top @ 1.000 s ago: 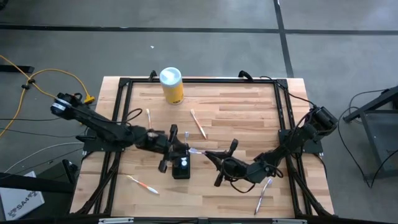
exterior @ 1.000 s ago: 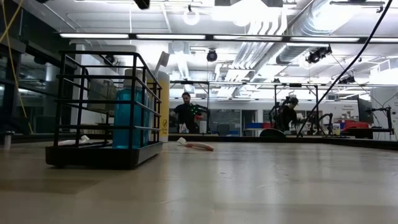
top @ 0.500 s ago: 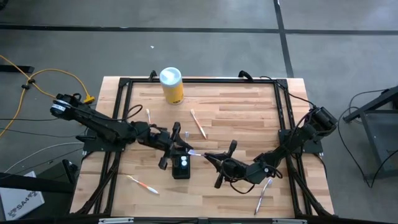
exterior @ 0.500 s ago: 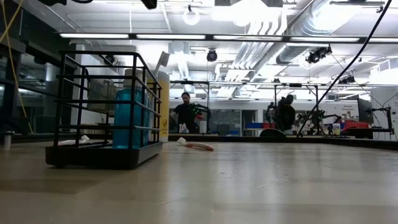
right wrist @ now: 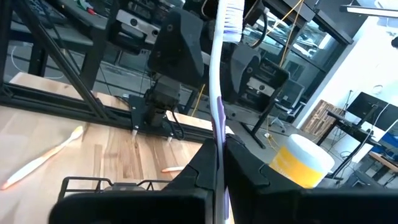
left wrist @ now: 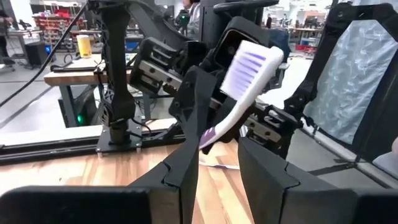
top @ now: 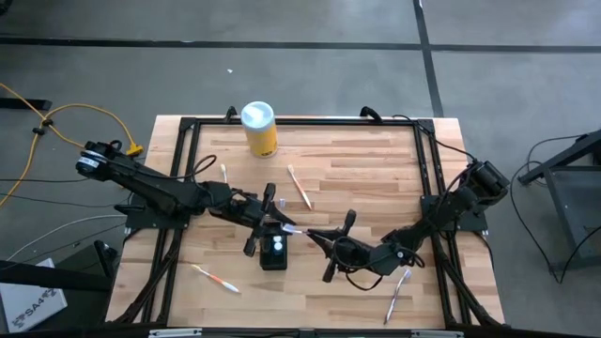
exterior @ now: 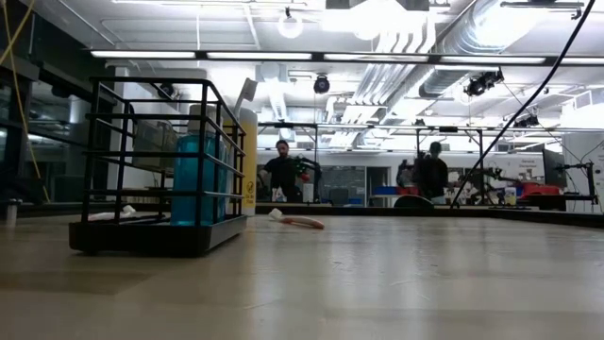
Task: Pick & Place toothbrushing station
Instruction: Put the left purple toothbrush into the top section of the black wire organizer
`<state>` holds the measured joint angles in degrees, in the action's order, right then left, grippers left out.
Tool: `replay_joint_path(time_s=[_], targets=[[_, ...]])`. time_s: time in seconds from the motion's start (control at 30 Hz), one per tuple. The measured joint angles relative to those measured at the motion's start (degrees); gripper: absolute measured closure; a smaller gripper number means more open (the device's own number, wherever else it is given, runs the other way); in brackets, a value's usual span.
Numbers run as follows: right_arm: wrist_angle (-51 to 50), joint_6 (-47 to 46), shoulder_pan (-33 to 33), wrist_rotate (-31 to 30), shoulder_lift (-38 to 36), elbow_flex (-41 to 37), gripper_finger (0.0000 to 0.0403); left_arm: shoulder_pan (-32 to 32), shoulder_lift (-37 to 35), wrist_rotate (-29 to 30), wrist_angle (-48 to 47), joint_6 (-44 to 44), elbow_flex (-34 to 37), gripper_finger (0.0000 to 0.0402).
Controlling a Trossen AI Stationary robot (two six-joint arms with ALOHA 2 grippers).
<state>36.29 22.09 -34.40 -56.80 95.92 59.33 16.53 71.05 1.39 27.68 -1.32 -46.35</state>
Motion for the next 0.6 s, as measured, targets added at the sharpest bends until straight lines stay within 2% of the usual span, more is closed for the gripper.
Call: replay_joint_path(time_s=[0.6], targets=[[-3.10, -3.85, 3.12, 3.03, 0.02, 0.00, 0.0395, -0.32, 0.00, -0.04, 1.97, 0.50, 0.00, 0.0291]])
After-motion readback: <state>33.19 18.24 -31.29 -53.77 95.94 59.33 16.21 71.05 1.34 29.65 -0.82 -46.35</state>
